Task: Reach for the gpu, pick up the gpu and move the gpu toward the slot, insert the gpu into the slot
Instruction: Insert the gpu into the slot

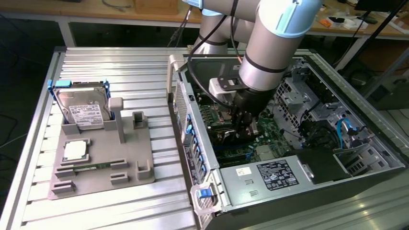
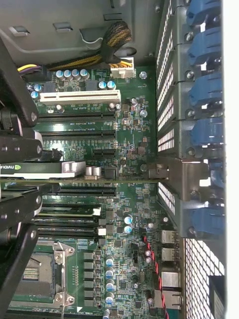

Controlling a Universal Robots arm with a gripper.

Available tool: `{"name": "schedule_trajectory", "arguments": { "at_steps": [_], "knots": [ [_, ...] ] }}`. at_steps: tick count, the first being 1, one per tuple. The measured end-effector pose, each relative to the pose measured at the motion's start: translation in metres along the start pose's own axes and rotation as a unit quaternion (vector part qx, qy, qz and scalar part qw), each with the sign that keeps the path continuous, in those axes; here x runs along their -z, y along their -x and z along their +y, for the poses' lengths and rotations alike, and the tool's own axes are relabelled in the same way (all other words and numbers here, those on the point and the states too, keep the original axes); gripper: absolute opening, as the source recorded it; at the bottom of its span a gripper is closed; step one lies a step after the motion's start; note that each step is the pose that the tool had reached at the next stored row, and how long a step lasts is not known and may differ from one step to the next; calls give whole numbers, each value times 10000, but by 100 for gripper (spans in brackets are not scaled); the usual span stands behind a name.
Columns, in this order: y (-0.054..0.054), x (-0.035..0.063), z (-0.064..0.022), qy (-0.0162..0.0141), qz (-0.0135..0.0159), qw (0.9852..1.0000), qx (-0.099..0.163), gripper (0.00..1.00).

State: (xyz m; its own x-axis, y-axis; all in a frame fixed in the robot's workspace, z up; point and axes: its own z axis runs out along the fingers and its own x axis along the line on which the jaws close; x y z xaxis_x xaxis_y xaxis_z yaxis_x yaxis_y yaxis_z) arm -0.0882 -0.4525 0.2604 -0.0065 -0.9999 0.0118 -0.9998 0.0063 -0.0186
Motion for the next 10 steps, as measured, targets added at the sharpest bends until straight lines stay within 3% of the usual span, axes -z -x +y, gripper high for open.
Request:
{"name": "schedule_trajectory", "arguments": {
  "at_steps": [10],
  "knots": [
    [-1,-1,26,0,0,10000,1,27]
  ]
}}
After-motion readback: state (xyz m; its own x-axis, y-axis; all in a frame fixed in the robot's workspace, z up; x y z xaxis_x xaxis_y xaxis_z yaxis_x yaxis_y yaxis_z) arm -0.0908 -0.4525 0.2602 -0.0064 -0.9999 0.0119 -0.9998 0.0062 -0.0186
